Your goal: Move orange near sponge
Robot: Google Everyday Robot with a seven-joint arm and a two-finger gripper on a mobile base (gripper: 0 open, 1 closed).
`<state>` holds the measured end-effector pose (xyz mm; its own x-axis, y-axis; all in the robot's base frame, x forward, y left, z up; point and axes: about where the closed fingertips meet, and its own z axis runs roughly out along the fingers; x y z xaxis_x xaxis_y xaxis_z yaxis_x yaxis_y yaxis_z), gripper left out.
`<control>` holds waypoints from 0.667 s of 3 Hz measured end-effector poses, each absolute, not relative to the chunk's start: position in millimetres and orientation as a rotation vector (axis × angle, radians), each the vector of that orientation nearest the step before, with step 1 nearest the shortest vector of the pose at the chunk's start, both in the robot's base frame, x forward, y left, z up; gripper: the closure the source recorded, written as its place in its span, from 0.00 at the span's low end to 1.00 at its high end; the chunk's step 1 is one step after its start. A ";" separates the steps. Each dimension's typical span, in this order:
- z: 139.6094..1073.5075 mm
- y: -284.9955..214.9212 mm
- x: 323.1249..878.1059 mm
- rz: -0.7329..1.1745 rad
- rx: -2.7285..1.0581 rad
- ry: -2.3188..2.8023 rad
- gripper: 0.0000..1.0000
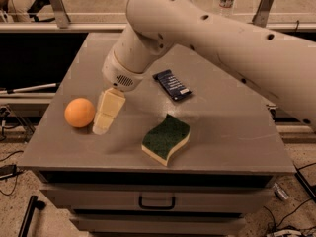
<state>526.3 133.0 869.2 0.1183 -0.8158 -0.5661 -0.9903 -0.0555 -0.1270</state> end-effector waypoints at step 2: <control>863.1 166.0 507.3 0.571 -1.966 1.733 0.00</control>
Offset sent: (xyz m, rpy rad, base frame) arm -0.0359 0.0474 -0.0201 -0.0303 0.1020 0.0931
